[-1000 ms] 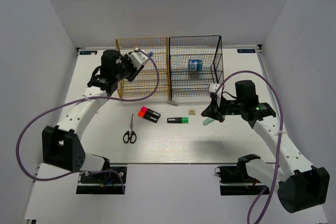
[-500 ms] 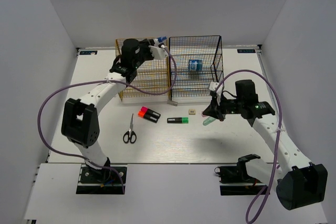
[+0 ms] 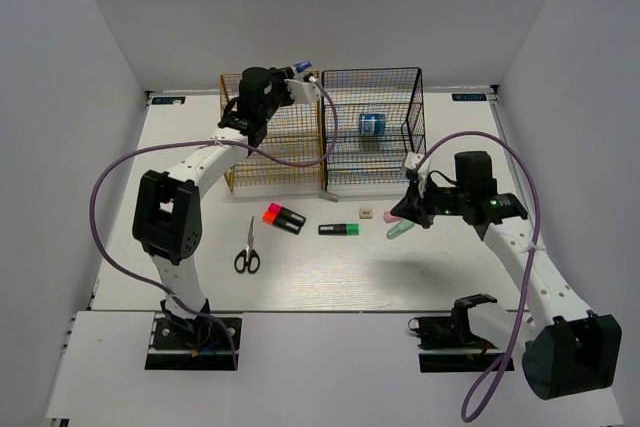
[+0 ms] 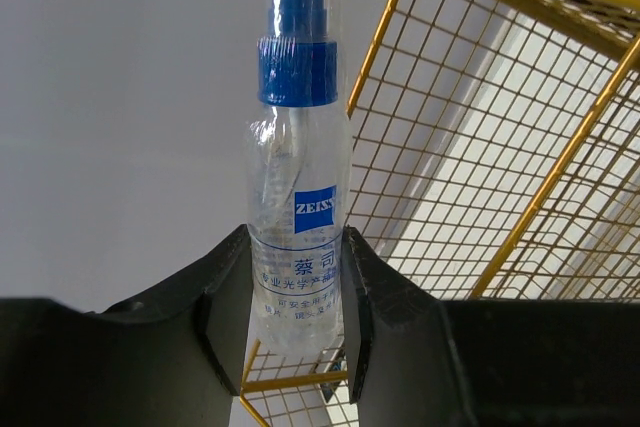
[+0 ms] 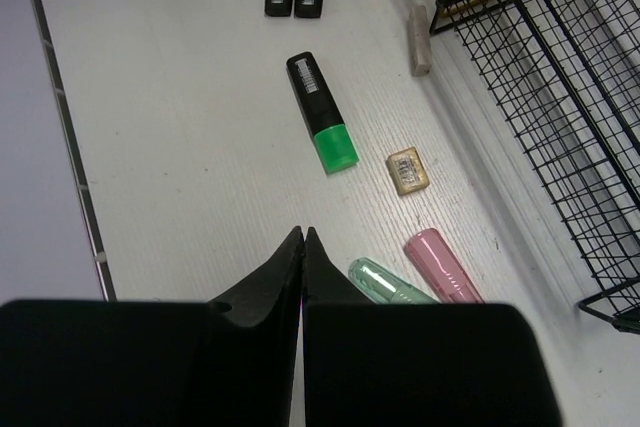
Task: Sort the stationery into containers
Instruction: Place the stationery in the storage box, then pick up the scissors from the center of the board, then place the scissors in the storage box.
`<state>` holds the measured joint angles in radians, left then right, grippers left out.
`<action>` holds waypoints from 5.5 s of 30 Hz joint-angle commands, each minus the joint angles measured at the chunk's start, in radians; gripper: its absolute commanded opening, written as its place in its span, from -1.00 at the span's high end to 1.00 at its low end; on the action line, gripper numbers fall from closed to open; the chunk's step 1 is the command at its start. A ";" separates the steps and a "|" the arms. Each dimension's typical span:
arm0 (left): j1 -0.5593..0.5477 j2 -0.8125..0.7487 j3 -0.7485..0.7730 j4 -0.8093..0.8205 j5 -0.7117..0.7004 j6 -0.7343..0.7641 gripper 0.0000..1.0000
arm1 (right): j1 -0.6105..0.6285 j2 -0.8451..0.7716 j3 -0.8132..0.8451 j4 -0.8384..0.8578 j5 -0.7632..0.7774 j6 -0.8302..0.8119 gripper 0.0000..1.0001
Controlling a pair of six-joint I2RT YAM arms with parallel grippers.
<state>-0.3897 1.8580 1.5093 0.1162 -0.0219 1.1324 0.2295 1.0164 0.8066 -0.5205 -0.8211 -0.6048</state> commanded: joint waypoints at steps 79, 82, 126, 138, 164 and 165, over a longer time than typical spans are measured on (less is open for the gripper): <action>-0.109 -0.718 -1.029 -0.791 -0.204 -1.810 0.27 | -0.200 0.185 0.138 -0.184 -0.291 0.086 0.72; -0.110 -0.697 -1.048 -0.777 -0.207 -1.824 0.40 | -0.213 0.183 0.140 -0.188 -0.302 0.088 0.72; -0.153 -0.284 -0.336 0.312 -0.461 -0.224 1.00 | -0.274 0.228 0.163 -0.245 -0.374 0.051 0.43; -0.086 -0.177 -0.323 0.416 -0.477 -0.238 1.00 | -0.294 0.249 0.171 -0.272 -0.386 0.022 0.43; -0.029 -0.218 -0.494 0.425 -0.483 -0.393 0.77 | -0.309 0.271 0.180 -0.289 -0.400 0.011 0.37; -0.029 -0.214 -0.494 0.434 -0.493 -0.392 0.66 | -0.312 0.272 0.180 -0.289 -0.398 0.013 0.37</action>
<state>-0.4263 1.6737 1.0046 0.5228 -0.4961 0.7712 -0.0734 1.2785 0.9470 -0.7898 -1.1847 -0.5797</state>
